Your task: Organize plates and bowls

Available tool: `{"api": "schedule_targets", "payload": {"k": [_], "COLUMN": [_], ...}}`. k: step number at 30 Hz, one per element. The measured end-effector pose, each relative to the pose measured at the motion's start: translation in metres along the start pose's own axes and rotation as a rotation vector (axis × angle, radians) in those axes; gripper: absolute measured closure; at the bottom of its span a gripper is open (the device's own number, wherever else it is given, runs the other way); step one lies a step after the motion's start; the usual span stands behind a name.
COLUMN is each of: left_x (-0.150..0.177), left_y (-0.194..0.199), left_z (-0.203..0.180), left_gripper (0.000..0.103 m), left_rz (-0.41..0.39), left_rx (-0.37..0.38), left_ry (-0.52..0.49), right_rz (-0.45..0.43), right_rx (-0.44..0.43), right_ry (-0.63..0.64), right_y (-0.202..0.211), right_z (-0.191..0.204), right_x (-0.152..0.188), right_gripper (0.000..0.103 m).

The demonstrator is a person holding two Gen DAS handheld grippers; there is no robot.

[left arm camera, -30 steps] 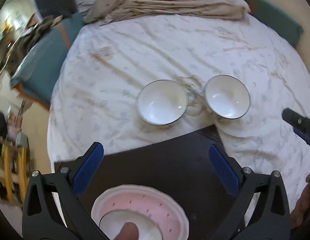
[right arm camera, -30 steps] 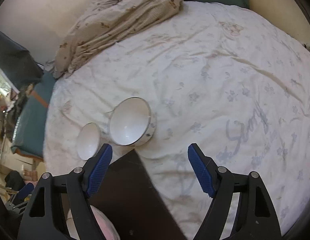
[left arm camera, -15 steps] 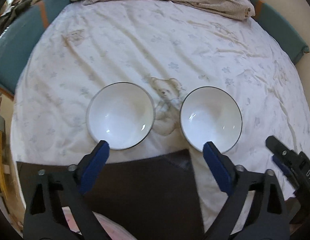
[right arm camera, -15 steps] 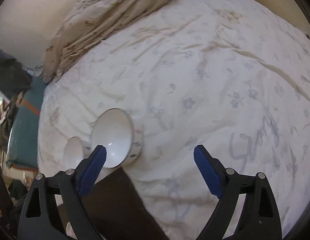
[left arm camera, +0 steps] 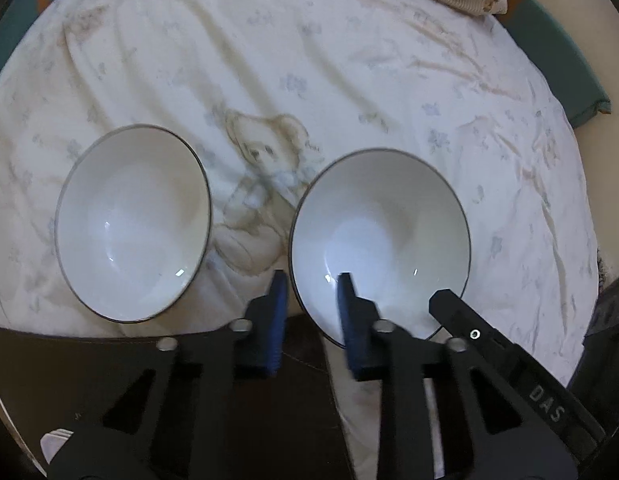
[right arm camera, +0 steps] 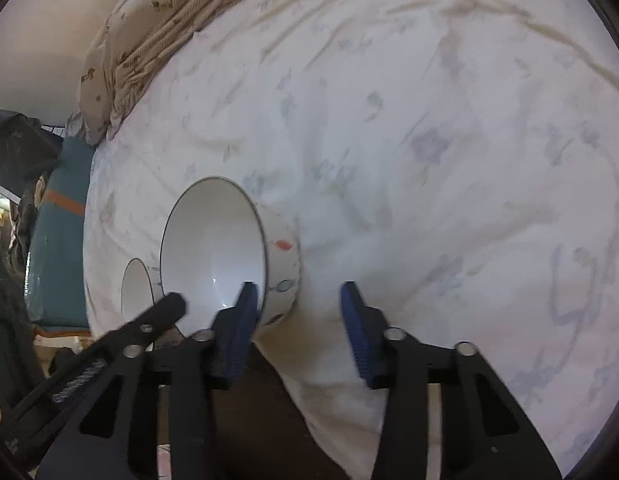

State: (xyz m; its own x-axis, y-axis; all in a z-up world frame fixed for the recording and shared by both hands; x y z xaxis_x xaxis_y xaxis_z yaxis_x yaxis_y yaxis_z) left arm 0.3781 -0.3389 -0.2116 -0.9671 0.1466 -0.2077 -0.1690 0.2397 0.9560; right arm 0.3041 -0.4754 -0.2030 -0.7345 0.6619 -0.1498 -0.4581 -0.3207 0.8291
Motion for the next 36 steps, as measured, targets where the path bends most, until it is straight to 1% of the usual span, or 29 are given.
{"api": "schedule_targets", "payload": {"k": [3,6,8,11,13,14,15,16,18,21,25,27,30,34,36], "left_x": [0.001,0.004,0.005,0.006,0.008,0.008,0.008,0.009,0.01,0.011,0.013,0.017,0.023,0.032,0.038], "left_y": [-0.006,-0.011,-0.018,-0.032,-0.033,-0.031,-0.029,-0.026,-0.021,-0.011,0.009,0.019,0.038,0.065,0.078], "left_z": [0.0,0.001,0.001,0.0,-0.002,-0.004,-0.004,-0.004,-0.002,-0.004,-0.005,-0.004,-0.004,-0.005,-0.005], "left_gripper": [0.089,0.091,0.091,0.091,0.091,0.091,0.091,0.091,0.091,0.091,0.09,0.089,0.089,0.089,0.089], "left_rz": [0.009,0.039,0.055,0.083,0.076,0.063,0.058,0.055,0.055,0.044,0.027,0.024,0.007,-0.035,-0.05], "left_rx": [-0.022,-0.035,-0.052,-0.047,-0.065,-0.062,-0.056,-0.041,-0.023,-0.049,-0.056,-0.067,-0.059,-0.089,-0.12], "left_ry": [-0.01,-0.021,-0.017,0.0,-0.02,-0.028,-0.029,-0.013,0.004,-0.014,-0.017,-0.021,-0.016,-0.046,-0.061], "right_rz": [-0.005,0.004,0.004,0.0,0.018,0.026,0.033,0.036,0.029,0.024,0.024,0.017,0.016,0.01,0.003], "right_rx": [0.008,0.011,0.019,0.018,0.045,0.051,0.049,0.041,0.054,0.056,0.049,0.041,0.01,-0.008,-0.02], "right_ry": [0.005,0.008,0.007,0.003,0.015,0.015,0.013,0.012,0.013,0.023,0.033,0.038,0.03,0.041,0.051], "right_y": [0.0,-0.002,-0.003,-0.009,-0.019,-0.022,-0.024,-0.024,-0.021,-0.015,-0.006,0.002,0.013,0.031,0.041], "right_z": [0.003,0.004,0.004,0.005,0.006,0.005,0.006,0.007,0.009,0.013,0.02,0.024,0.03,0.039,0.044], "right_x": [-0.001,0.0,0.0,0.0,0.003,0.005,0.006,0.007,0.006,0.007,0.01,0.01,0.013,0.02,0.023], "right_gripper": [0.068,0.074,0.074,0.074,0.075,0.076,0.082,0.085,0.086,0.087,0.088,0.088,0.089,0.09,0.09]}}
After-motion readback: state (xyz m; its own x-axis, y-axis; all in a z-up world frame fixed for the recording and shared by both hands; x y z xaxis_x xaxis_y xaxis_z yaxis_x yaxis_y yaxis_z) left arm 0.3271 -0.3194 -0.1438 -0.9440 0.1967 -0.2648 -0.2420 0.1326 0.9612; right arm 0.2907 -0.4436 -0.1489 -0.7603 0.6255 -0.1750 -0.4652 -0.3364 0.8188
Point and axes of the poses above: each gripper's, at about its wrist camera, not at the fingertips, and y roughly against the way its jaws point, z to its left, x to its underside, the point moved 8 cm from there along -y, roughly the way its jaws point, and after that the axes turned 3 degrees about -y, right-handed, at the moved point
